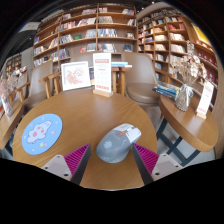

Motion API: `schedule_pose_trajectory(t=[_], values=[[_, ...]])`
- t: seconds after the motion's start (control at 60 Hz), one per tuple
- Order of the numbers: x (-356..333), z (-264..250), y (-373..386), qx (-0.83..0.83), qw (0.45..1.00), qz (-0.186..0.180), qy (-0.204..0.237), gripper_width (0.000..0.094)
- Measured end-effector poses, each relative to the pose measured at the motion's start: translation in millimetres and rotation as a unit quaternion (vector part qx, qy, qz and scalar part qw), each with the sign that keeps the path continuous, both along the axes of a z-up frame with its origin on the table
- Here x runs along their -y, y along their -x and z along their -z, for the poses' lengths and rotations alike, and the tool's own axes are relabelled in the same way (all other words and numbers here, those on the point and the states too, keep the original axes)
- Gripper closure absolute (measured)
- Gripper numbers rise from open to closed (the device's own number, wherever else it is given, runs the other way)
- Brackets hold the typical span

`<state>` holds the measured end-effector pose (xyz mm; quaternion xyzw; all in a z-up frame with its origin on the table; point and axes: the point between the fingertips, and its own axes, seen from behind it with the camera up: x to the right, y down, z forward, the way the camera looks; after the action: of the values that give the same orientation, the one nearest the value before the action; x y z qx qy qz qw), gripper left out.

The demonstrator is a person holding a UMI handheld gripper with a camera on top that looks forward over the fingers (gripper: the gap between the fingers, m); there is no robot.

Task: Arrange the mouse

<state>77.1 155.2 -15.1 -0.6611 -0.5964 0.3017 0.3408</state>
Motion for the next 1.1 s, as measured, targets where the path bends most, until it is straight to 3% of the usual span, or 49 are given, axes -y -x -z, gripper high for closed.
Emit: schedule_pose_trajectory(t=[0.667, 0.75, 0.767, 0.783, 0.917, 1.1], values=[[11.4, 1.6, 88.3, 0.012, 0.999, -0.032, 0.001, 0.0111], [11.8, 0.7, 92.7, 0.009, 0.999, -0.034, -0.003, 0.0255], [11.5, 0.5, 93.9, 0.008, 0.999, -0.033, -0.004, 0.04], [12.1, 0.1, 95.0, 0.006, 0.999, -0.034, -0.004, 0.045], [19.1, -16.0, 94.4, 0.004, 1.0, -0.021, 0.002, 0.0482], [82.2, -82.9, 91.5, -0.031, 0.998, -0.049, 0.023, 0.0485]])
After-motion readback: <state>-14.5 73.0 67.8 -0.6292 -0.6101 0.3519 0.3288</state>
